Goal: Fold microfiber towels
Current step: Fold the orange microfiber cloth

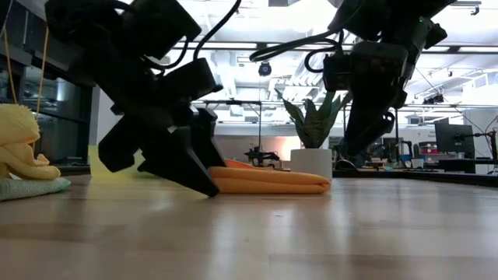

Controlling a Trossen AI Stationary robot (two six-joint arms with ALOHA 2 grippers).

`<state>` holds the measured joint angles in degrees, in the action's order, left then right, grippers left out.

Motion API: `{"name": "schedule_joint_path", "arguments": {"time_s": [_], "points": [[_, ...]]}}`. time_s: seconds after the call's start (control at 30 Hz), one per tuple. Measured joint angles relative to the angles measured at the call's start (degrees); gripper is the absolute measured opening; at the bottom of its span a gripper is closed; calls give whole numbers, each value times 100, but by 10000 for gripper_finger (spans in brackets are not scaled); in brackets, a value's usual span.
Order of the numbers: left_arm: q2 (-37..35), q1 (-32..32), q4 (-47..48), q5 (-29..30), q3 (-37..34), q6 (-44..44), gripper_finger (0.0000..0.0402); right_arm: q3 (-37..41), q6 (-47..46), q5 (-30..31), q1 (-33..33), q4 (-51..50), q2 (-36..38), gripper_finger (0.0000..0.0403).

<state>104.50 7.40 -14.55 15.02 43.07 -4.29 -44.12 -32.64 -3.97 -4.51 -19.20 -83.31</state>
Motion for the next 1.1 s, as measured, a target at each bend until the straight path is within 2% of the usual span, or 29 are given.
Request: {"name": "schedule_joint_path", "arguments": {"time_s": [0.1,0.2,0.57,0.77,0.93,1.1], "points": [[3,-5,5,168,0,-131,252,0,-51,67,0,19,0,216],[25,-24,18,191,0,-268,217,0,-55,77,0,22,0,216],[95,-24,59,408,-4,-492,17,-2,-208,162,0,24,0,216],[-193,-43,242,332,-20,-92,7,-2,-207,171,1,30,0,216],[-585,-213,394,-472,-20,847,4,-2,-188,54,2,141,0,216],[-978,-428,406,-1012,-17,1690,2,-7,-45,-142,2,599,0,216]]}}
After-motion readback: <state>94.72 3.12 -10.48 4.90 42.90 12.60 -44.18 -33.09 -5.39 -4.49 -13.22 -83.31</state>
